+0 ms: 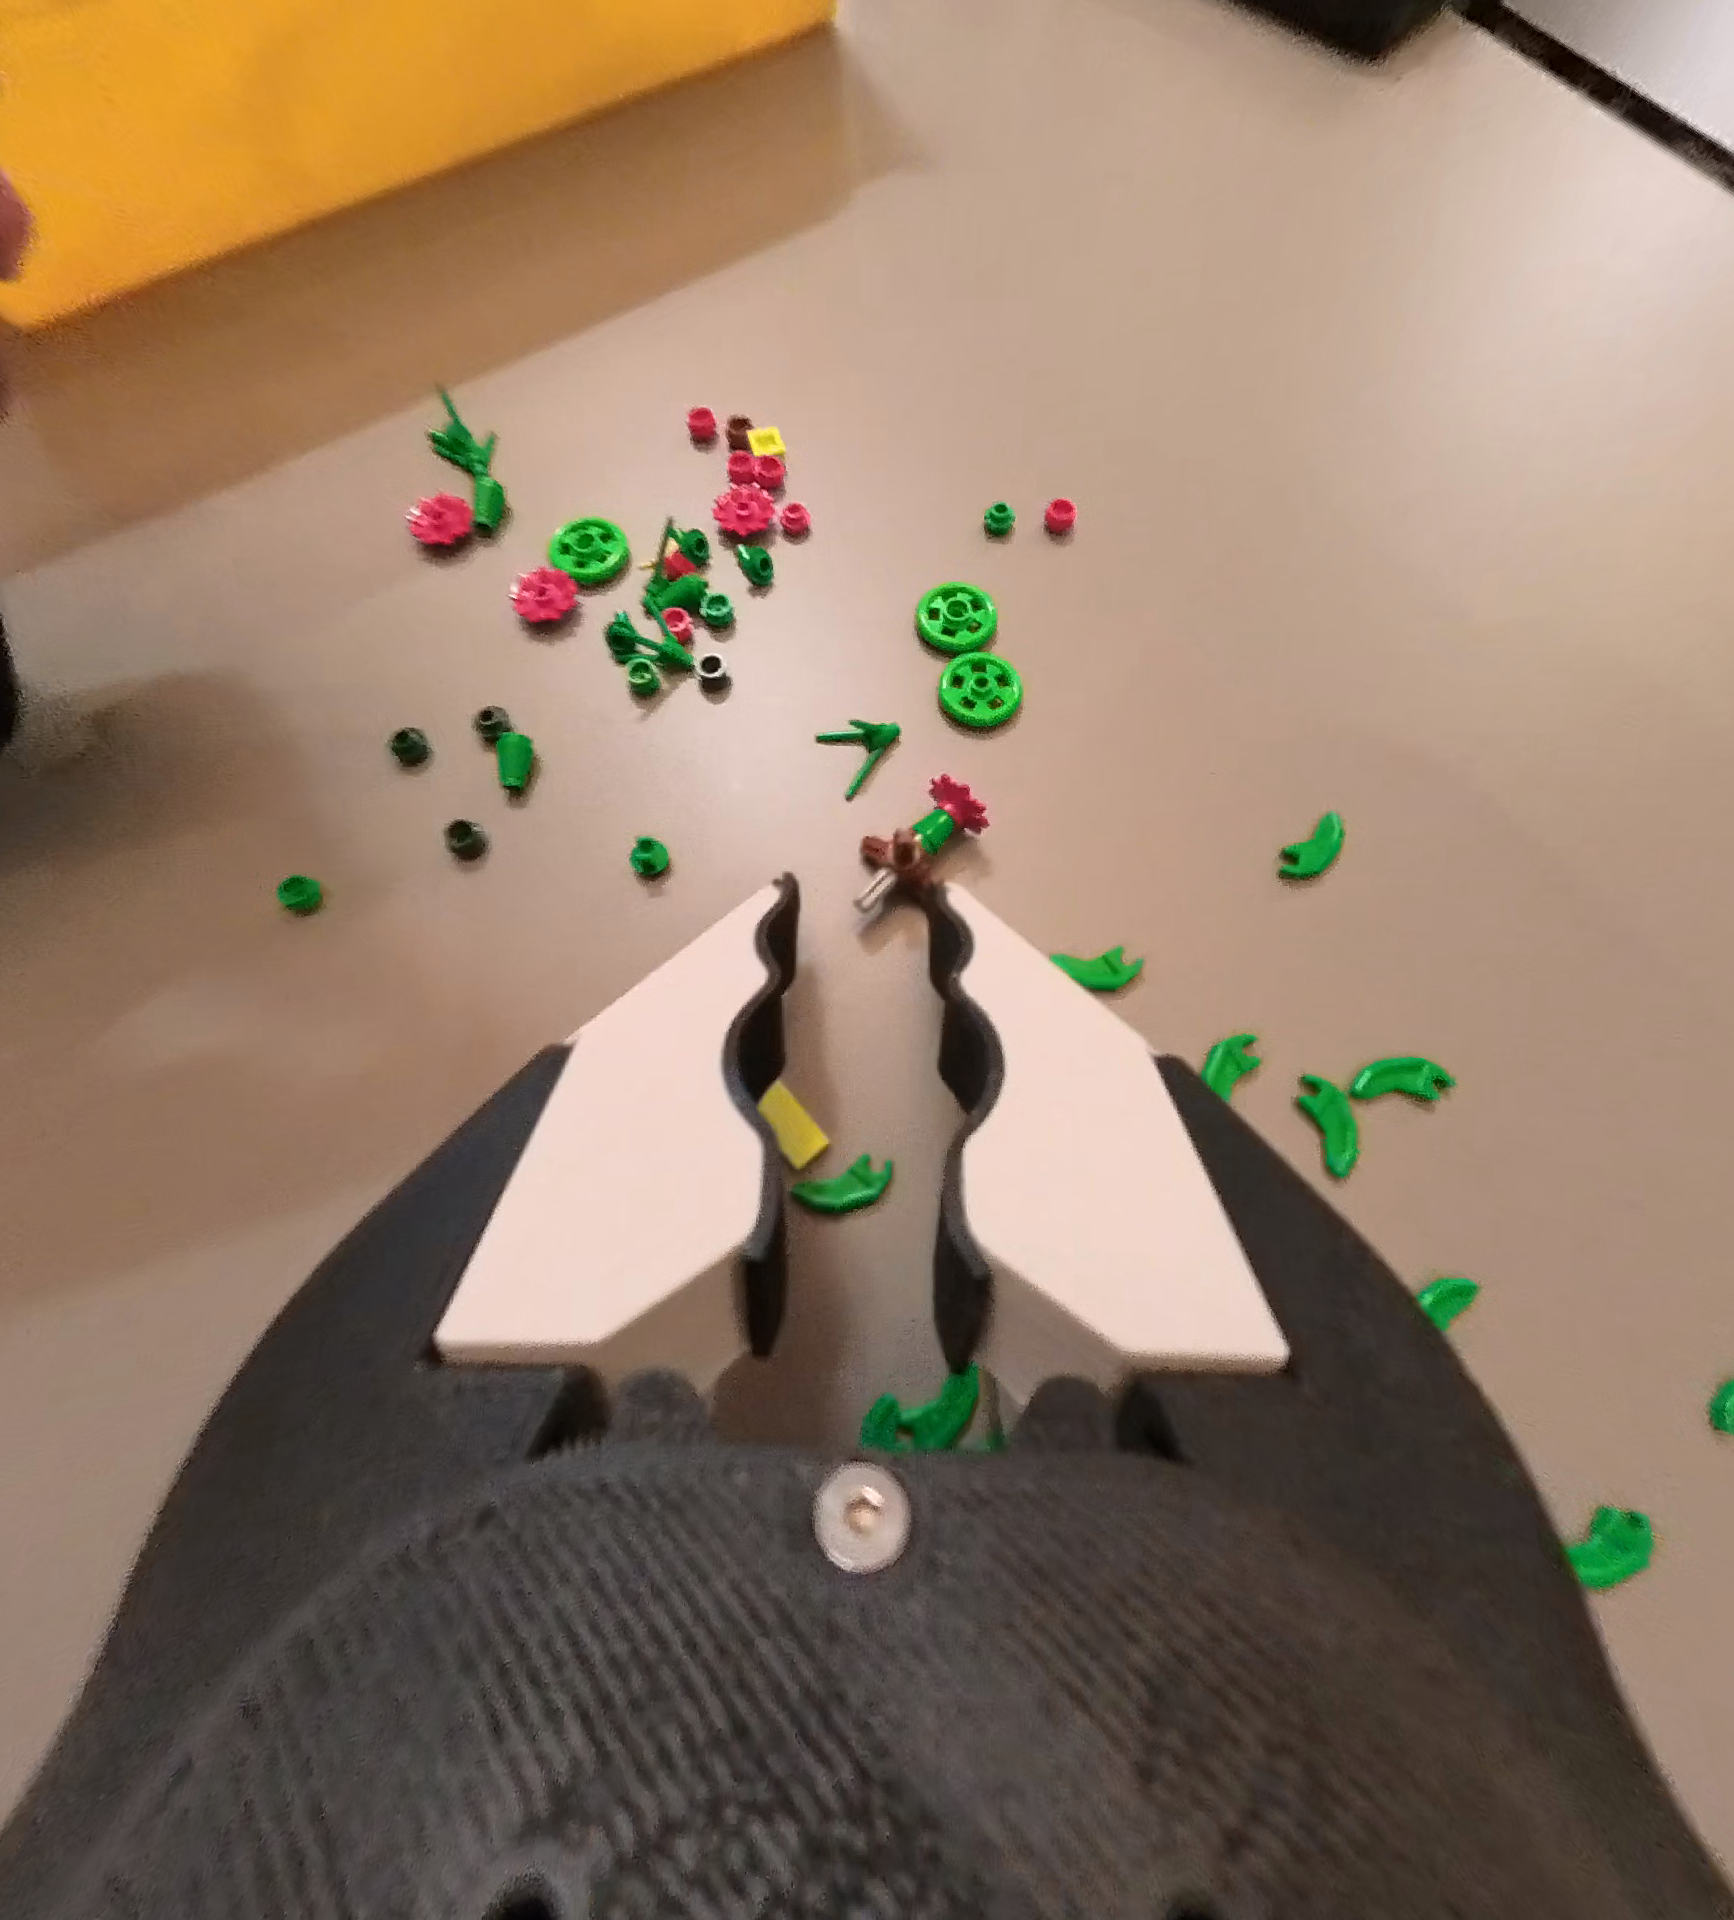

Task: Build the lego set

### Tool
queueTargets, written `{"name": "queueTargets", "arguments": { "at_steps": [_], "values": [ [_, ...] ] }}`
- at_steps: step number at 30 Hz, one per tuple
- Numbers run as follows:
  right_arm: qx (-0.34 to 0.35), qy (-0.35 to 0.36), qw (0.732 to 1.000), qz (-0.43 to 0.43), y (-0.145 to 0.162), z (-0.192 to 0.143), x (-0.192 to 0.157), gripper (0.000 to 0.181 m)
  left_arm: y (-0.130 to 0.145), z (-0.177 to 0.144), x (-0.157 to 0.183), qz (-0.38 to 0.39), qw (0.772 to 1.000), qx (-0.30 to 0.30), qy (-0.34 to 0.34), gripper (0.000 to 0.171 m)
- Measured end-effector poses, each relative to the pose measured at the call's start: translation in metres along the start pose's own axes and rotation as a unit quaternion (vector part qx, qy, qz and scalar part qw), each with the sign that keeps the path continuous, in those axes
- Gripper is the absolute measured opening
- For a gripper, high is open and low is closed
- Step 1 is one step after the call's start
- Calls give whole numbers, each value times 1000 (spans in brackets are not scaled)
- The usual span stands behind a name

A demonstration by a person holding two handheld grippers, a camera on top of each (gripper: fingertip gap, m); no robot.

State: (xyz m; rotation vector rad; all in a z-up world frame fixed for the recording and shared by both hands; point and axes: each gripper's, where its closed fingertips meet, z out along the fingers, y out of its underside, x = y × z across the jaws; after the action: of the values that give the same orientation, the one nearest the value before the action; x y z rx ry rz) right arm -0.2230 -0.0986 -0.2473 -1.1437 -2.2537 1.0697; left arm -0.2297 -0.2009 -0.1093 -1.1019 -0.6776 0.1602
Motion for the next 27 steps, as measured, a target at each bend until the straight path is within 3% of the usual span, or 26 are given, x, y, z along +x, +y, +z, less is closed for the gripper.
{"name": "queueTargets", "arguments": {
  "at_steps": [9,10,11,13,18,21,24,27],
  "values": [
    [-5,-17,1000,-1,-3,10,-1,16,5,3,4,-21,1000,-4,14,0],
    [10,-24,1000,0,-8,6,-3,15,7,4,5,-25,1000,-9,17,0],
    [33,-33,999,1,-15,0,-5,3,11,6,6,-32,999,-17,23,0],
    [91,-51,995,0,-33,-17,-10,2,22,10,10,-58,997,-45,38,1],
    [122,-43,992,2,-41,-43,-4,2,55,19,19,-90,987,-123,57,9],
    [193,-61,979,11,-57,-62,-11,2,67,21,32,-107,978,-155,87,8],
    [271,-81,959,7,-77,-85,-22,2,67,25,51,-200,959,-144,136,11],
    [320,-97,942,-10,-93,-105,-34,2,45,29,69,-309,926,-71,204,17]
  ]
}}
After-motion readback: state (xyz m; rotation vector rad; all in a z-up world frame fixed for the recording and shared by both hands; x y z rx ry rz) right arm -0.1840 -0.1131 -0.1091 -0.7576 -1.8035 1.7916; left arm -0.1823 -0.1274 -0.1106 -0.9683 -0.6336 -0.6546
